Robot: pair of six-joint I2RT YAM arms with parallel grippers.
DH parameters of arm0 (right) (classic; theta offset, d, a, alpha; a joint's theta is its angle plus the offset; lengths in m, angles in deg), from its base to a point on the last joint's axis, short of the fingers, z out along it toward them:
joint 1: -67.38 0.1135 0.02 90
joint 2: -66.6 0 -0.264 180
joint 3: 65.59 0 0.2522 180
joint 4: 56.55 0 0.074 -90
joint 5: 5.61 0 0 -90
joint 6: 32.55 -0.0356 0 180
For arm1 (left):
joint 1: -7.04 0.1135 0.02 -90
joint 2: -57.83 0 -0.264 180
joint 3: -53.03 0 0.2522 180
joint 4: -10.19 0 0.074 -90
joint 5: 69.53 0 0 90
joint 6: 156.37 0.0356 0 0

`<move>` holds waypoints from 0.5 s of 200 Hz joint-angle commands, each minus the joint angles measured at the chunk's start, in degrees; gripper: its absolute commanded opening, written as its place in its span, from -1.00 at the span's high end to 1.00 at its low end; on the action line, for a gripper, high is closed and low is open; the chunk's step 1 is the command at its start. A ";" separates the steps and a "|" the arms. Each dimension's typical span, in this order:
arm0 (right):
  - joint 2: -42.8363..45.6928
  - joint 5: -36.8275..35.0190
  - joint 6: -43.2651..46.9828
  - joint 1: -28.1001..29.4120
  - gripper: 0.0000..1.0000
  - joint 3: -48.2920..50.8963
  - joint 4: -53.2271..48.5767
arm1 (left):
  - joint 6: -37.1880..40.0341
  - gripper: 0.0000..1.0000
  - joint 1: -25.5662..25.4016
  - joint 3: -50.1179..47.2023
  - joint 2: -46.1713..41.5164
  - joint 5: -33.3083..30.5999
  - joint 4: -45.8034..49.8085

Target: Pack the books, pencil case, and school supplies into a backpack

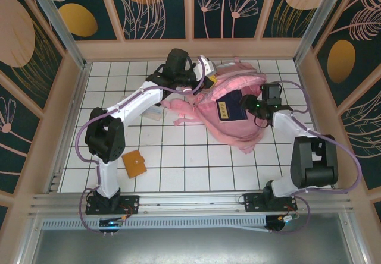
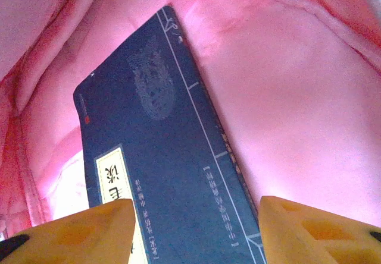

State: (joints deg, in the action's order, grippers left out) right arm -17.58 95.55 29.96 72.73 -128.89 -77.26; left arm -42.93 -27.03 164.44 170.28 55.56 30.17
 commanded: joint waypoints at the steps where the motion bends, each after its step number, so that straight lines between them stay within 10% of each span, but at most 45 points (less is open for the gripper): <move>1: 3.51 -1.24 -5.14 -0.34 0.03 3.29 -2.61 | -0.99 1.00 -0.18 0.88 -3.07 2.07 -5.98; 45: 12.07 1.57 -27.27 4.79 0.11 16.03 7.44 | -0.15 1.00 -0.19 0.51 -3.37 2.23 -5.42; 100: 2.64 -0.37 -22.00 5.11 0.21 14.78 15.31 | 0.90 1.00 -0.15 0.79 -2.93 2.58 -4.55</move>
State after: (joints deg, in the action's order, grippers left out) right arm -11.86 96.71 7.03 77.89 -112.83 -68.08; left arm -42.84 -27.09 164.37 170.28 55.52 30.21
